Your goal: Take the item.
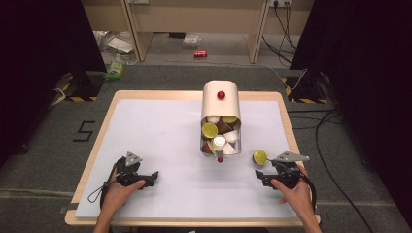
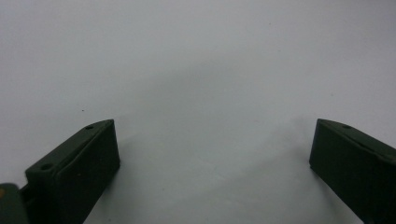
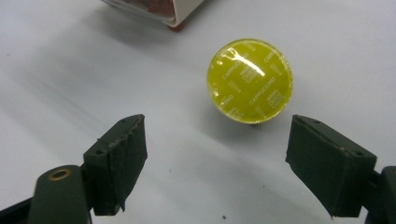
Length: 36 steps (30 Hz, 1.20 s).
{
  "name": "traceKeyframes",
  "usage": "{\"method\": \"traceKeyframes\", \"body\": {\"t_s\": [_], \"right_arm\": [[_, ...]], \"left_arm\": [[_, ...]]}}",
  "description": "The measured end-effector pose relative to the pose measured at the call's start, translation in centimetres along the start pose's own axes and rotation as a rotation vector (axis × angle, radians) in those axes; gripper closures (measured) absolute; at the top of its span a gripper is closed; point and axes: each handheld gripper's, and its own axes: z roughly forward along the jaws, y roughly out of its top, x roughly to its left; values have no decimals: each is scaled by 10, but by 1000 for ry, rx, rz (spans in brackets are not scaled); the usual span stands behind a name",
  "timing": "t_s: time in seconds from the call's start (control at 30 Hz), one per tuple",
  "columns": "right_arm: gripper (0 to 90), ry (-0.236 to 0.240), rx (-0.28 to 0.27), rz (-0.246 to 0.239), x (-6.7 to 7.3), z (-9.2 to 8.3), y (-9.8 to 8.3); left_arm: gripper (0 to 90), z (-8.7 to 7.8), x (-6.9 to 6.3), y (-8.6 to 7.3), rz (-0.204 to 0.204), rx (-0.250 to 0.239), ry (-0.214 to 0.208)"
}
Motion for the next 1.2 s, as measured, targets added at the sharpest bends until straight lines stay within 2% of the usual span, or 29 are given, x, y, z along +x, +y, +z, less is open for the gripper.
{"method": "traceKeyframes", "body": {"t_s": [0.27, 0.93, 1.2], "right_arm": [[207, 3, 5, -20, 5, -4, -10], [202, 2, 31, -32, 8, -10, -30], [189, -10, 46, -50, 13, -20, -45]], "left_arm": [[10, 0, 0, 0, 0, 0, 0], [10, 0, 0, 0, 1, 0, 1], [9, 0, 0, 0, 3, 2, 2]]}}
